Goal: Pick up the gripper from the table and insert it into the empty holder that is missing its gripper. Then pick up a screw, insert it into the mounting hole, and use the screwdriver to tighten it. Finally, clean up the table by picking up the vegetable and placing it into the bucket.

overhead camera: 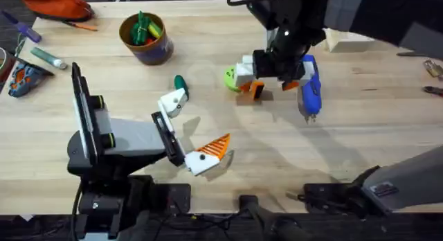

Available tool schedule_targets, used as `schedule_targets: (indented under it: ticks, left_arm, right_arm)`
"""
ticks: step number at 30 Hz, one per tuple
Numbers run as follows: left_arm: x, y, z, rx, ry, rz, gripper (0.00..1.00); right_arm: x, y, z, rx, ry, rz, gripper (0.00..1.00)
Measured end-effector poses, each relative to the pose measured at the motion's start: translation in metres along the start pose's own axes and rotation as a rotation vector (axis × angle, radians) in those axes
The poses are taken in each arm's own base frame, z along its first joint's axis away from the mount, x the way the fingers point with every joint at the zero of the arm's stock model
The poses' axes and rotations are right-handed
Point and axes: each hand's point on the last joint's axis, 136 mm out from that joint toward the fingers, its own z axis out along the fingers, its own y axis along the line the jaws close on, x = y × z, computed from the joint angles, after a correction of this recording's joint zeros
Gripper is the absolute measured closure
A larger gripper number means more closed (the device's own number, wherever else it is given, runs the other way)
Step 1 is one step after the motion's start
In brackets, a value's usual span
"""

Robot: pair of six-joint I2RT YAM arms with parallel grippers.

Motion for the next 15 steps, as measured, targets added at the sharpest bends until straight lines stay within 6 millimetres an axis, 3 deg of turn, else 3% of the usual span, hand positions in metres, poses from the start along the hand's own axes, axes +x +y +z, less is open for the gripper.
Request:
schedule_targets:
  ticks: [7, 15]
  left_arm:
    - [0.000, 0.000, 0.000, 0.000, 0.000, 0.000, 0.016]
    - [0.000, 0.000, 0.000, 0.000, 0.000, 0.000, 0.015]
  right_arm:
    - [0.001, -0.005, 0.007, 0.041, 0.015, -0.005, 0.018]
    - [-0.004, 0.003, 0.014, 0.035, 0.001, -0.011, 0.122]
